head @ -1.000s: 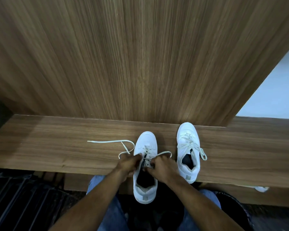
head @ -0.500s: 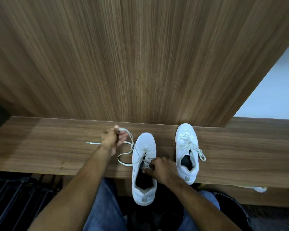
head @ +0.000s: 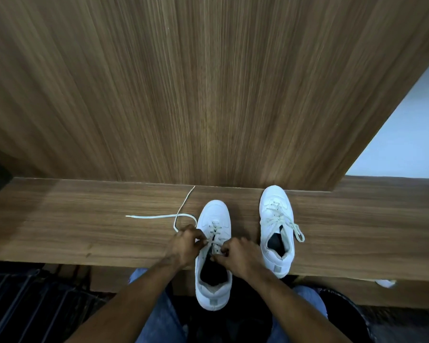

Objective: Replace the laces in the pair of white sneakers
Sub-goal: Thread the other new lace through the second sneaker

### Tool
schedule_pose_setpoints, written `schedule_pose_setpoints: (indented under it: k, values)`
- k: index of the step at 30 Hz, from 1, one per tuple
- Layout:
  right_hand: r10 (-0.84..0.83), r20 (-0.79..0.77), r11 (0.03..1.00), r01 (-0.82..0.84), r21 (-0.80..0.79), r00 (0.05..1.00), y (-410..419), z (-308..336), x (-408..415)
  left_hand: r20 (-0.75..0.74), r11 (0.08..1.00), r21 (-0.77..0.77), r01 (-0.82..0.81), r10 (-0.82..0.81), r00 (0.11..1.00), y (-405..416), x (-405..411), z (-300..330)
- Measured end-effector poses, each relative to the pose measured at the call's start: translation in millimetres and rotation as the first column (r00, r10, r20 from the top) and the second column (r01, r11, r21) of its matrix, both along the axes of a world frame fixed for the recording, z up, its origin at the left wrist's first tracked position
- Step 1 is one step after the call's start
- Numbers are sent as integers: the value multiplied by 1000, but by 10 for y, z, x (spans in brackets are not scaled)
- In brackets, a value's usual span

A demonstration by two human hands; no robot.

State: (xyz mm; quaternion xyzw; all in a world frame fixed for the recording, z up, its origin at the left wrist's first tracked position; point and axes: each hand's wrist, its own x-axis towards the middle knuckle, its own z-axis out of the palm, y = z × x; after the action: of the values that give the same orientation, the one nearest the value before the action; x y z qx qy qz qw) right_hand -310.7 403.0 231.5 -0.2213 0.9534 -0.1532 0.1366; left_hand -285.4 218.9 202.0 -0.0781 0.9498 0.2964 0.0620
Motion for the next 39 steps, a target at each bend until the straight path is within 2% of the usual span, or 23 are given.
schedule_pose_setpoints:
  k: [2, 3, 4, 5, 6, 7, 8, 9, 12, 16, 17, 18, 19, 21, 22, 24, 27, 32, 35, 39]
  values:
    - [-1, -4, 1000, 1, -14, 1000, 13, 18, 10, -13, 998, -54, -38, 37, 999, -34, -40, 31]
    - [1, 0, 1000, -1, -22, 1000, 18, 29, 14, -22, 993, 41, -109, 110, 994, -72, -78, 79]
    - [-2, 10, 1000, 2, -31, 1000, 29, 40, 18, -44, 953, 219, -210, 225, 973, -107, -130, 164]
    - [-5, 26, 999, 6, -40, 1000, 36, 53, 22, -68, 837, 445, -318, 386, 920, -149, -180, 278]
    - [-7, 37, 999, 9, -49, 999, 39, 64, 27, -57, 658, 638, -401, 559, 827, -218, -248, 369]
    - [-7, 42, 998, 10, -55, 999, 40, 73, 32, 6, 466, 767, -441, 683, 731, -286, -311, 469]
    - [-8, 41, 998, 10, -57, 999, 40, 78, 33, 84, 328, 826, -458, 733, 675, -330, -349, 576]
    - [-9, 37, 998, 11, -57, 999, 38, 83, 34, 147, 260, 840, -476, 736, 661, -354, -365, 647]
    - [-21, 37, 998, 24, -57, 999, 17, 89, 44, 202, 225, 849, -479, 699, 686, -332, -341, 693]
    - [-48, 67, 997, 52, -62, 997, 10, 99, 56, 323, 130, 850, -510, 636, 701, -253, -299, 544]
    - [-54, 70, 996, 58, -62, 996, 11, 102, 55, 343, 134, 838, -529, 625, 702, -243, -300, 509]
    - [-59, 72, 996, 64, -62, 996, 12, 98, 57, 314, 215, 811, -544, 625, 715, -222, -296, 483]
    - [-64, 72, 996, 69, -65, 995, 13, 93, 57, 246, 350, 763, -543, 620, 745, -206, -294, 457]
    - [-67, 72, 995, 72, -70, 995, 14, 80, 58, 134, 675, 561, -479, 497, 857, -163, -263, 364]
    - [-68, 72, 995, 73, -68, 995, 12, 76, 60, 138, 784, 460, -417, 400, 906, -137, -240, 306]
    - [-67, 60, 995, 71, -65, 996, 8, 63, 60, 162, 891, 379, -249, 201, 966, -103, -193, 155]
    - [-78, 47, 995, 81, -55, 996, 2, 43, 54, 161, 938, 316, -142, 94, 982, -105, -165, -94]
    - [-104, 62, 993, 107, -51, 993, -8, 32, 65, 156, 957, 246, -151, 115, 981, -36, -155, 60]
    - [-120, 97, 991, 126, -52, 988, -19, 46, 59, 157, 942, 302, -147, 102, 982, -62, -220, 115]
    - [-119, 163, 989, 132, -73, 980, 11, 122, 32, 83, 902, 411, -128, 103, 991, -75, -313, 328]
